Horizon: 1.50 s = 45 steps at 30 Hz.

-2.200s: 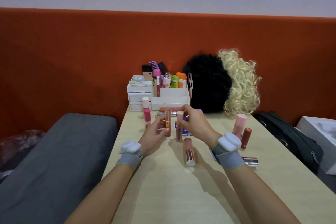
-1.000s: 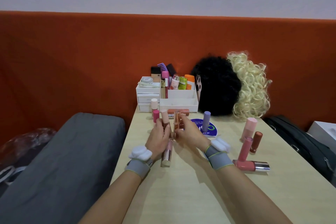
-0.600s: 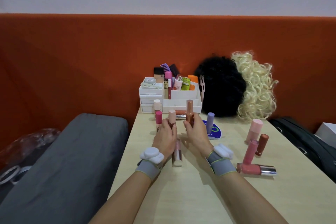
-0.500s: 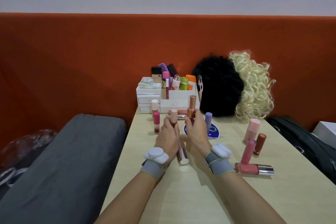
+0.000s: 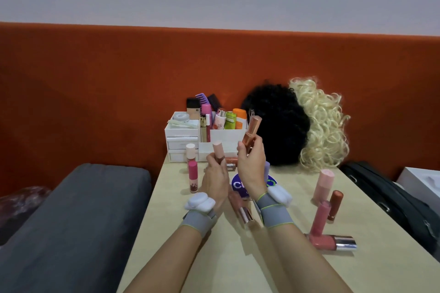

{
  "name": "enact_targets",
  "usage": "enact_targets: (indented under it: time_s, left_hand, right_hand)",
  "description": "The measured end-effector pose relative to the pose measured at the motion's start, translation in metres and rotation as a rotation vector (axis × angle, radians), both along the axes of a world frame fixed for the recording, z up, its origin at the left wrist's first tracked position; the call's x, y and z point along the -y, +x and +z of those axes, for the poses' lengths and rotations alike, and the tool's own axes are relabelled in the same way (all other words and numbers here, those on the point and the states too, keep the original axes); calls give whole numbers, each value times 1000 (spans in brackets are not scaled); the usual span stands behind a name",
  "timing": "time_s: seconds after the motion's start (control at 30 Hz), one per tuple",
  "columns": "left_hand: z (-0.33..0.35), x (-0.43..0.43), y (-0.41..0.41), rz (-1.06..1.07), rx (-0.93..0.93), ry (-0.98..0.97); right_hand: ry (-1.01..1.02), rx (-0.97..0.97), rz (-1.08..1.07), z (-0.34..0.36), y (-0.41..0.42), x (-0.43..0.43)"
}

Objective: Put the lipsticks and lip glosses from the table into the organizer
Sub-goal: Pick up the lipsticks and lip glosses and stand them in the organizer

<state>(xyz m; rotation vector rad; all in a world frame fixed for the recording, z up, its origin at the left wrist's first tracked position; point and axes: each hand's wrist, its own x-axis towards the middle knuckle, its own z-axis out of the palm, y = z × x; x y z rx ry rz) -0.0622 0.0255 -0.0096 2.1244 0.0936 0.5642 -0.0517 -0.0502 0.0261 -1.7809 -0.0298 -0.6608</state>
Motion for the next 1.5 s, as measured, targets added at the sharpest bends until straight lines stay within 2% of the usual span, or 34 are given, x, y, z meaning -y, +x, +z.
enact_targets:
  time_s: [0.27, 0.47, 0.63, 0.87, 1.23, 1.43, 1.5]
  left_hand:
    - [50, -21, 31, -42, 107, -117]
    - [79, -51, 70, -200, 80, -95]
    - [87, -67, 93, -351, 91, -152]
    - [98, -95, 136, -310, 49, -22]
    - [89, -85, 192, -405, -36, 285]
    - [79, -80, 213, -317, -83, 504]
    - [73, -80, 215, -315, -100, 514]
  right_hand:
    - [178, 3, -20, 12, 24, -25]
    - [134, -48, 30, -2, 50, -39]
    - [126, -94, 34, -9, 66, -38]
    - [-3, -144, -17, -10, 111, -40]
    - [-162, -240, 43, -10, 167, -33]
    - [-237, -280, 53, -18, 176, -31]
    - [-249, -282, 48, -21, 179, -30]
